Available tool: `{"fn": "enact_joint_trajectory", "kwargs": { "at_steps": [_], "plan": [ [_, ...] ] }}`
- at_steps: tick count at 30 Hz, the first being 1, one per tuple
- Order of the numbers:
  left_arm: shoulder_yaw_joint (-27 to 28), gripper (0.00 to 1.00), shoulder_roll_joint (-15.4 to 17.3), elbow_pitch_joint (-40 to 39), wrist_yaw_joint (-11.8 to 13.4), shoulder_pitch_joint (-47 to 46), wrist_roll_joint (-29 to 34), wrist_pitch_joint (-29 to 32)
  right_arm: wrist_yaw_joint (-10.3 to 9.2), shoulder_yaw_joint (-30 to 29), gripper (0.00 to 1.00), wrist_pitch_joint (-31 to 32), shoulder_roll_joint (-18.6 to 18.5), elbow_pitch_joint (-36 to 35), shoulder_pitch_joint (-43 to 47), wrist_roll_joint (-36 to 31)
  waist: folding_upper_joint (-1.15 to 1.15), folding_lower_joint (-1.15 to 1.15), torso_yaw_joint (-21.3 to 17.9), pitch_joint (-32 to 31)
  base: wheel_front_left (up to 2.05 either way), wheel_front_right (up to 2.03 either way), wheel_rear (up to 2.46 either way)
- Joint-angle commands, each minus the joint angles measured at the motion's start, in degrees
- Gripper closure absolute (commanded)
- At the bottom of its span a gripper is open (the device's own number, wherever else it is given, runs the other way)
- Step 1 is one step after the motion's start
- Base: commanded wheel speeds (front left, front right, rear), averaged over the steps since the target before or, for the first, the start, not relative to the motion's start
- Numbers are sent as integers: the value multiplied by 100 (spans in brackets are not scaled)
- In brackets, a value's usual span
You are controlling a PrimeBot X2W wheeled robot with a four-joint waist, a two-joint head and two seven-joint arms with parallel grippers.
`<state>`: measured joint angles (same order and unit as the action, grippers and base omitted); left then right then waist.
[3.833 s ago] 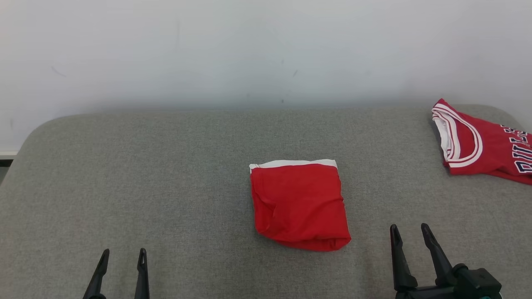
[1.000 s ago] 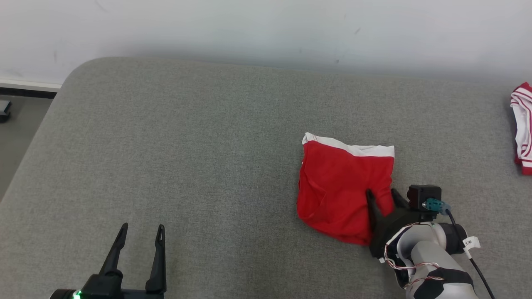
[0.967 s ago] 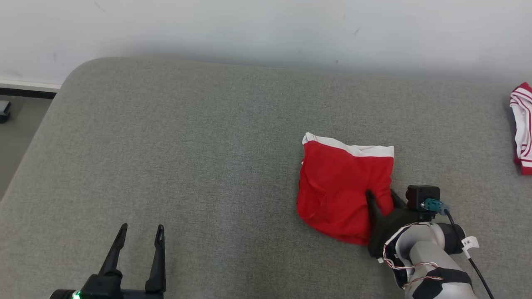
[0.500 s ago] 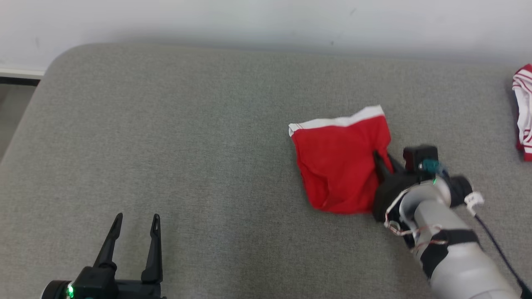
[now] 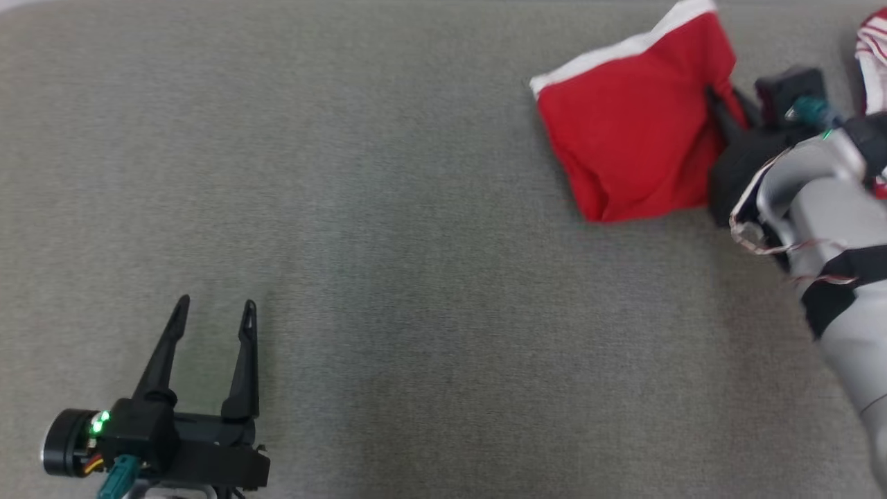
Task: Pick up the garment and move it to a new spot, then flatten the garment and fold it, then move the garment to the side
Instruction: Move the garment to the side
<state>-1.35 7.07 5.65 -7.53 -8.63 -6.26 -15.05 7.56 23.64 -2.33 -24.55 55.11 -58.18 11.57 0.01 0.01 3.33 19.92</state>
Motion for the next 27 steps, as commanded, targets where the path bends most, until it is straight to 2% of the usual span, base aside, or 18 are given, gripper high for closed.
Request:
{"fn": "enact_joint_trajectory", "kwargs": {
  "at_steps": [1, 9, 16, 17, 19, 27],
  "plan": [
    [-15, 0, 81, -60, 9, -112, -18, -15, -19, 77, 100, 92, -175, -125, -143, 113, -1, -1, -452, 446, 0, 0, 0],
    [-18, 0, 349, -443, 9, -315, -16, -15, -19, 265, 100, 619, -1213, -1042, -493, 695, -1, -1, -981, 1036, 0, 0, 0],
    [-125, 0, 521, -839, 9, -408, 87, -15, -18, -35, 100, 956, -1961, -1542, -561, 908, -1, -1, -1254, 1518, 0, 0, 0],
    [-125, 0, 521, -839, 9, -408, 87, -15, -18, -35, 100, 956, -1961, -1542, -561, 908, -1, -1, -1254, 1518, 0, 0, 0],
    [-159, 0, 584, -992, 9, -405, 112, -15, -19, -221, 100, 1088, -2281, -1680, -563, 851, -1, -1, -1308, 1652, 0, 0, 0],
    [-267, 0, 693, -1404, 8, -404, 135, -13, -19, -740, 100, 1288, -2603, -1803, -722, 555, -1, -1, -1411, 1953, 0, 0, 0]
  ]
}}
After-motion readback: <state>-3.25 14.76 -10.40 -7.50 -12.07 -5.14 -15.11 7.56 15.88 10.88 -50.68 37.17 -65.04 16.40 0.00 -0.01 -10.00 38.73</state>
